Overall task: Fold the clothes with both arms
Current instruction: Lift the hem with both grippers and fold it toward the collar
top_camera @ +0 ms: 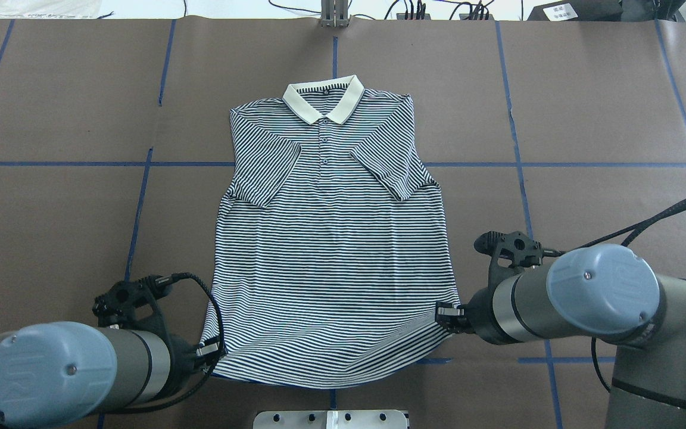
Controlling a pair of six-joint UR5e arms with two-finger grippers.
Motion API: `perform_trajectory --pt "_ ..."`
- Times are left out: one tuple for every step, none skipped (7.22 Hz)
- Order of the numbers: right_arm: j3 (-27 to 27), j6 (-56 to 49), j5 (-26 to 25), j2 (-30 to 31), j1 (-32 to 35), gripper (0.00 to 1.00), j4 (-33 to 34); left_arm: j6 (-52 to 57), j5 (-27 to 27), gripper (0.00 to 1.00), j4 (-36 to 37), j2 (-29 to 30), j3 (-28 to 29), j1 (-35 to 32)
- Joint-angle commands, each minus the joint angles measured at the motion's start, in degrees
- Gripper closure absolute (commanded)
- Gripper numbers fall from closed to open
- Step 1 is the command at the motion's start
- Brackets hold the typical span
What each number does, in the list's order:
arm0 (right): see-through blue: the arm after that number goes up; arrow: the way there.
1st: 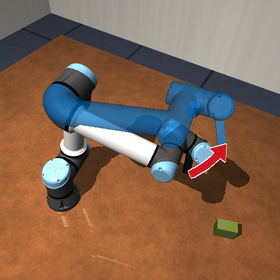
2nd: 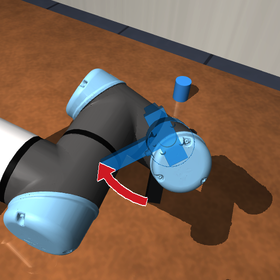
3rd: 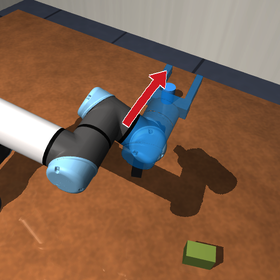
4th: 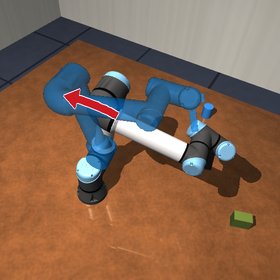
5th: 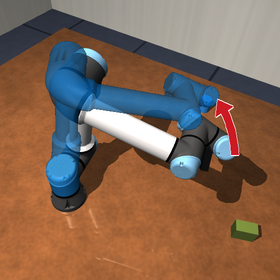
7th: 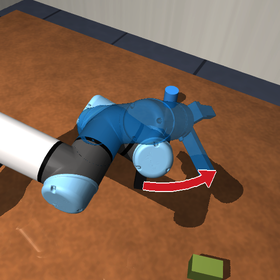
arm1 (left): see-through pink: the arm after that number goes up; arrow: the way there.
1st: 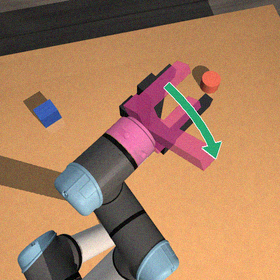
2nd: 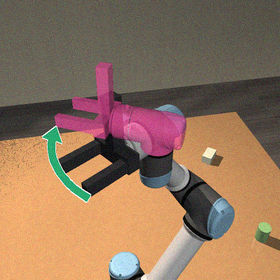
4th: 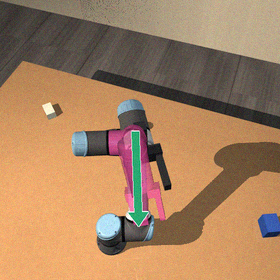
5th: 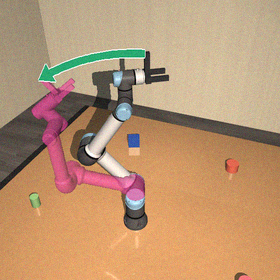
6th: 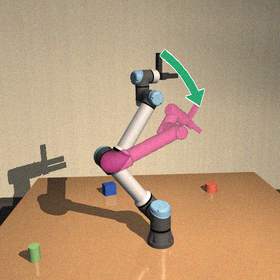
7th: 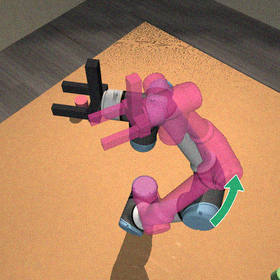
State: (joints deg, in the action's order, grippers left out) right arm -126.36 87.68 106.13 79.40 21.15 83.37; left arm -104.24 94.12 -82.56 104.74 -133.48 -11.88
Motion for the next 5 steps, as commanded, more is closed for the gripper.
perform_trajectory --pt "4.0 -9.0 0.1 -4.0 8.3 1.00 0.0 9.8 0.4 1.00 0.2 1.7 1.7 -10.6" --pt "7.8 -11.9 0.0 -6.3 12.7 1.00 -0.7 11.8 1.8 1.00 -0.3 4.3 6.3 -15.6" --pt "14.1 -14.0 0.0 -12.4 16.3 1.00 -0.7 13.5 2.2 1.00 -0.4 9.5 14.0 -18.9" --pt "19.6 -14.9 0.0 -16.0 19.0 1.00 -0.7 14.5 2.2 1.00 -3.4 10.5 19.0 -21.7" --pt "22.9 -15.7 -0.2 -17.7 20.5 1.00 -0.7 14.7 2.4 1.00 -7.8 10.6 22.7 -24.4"
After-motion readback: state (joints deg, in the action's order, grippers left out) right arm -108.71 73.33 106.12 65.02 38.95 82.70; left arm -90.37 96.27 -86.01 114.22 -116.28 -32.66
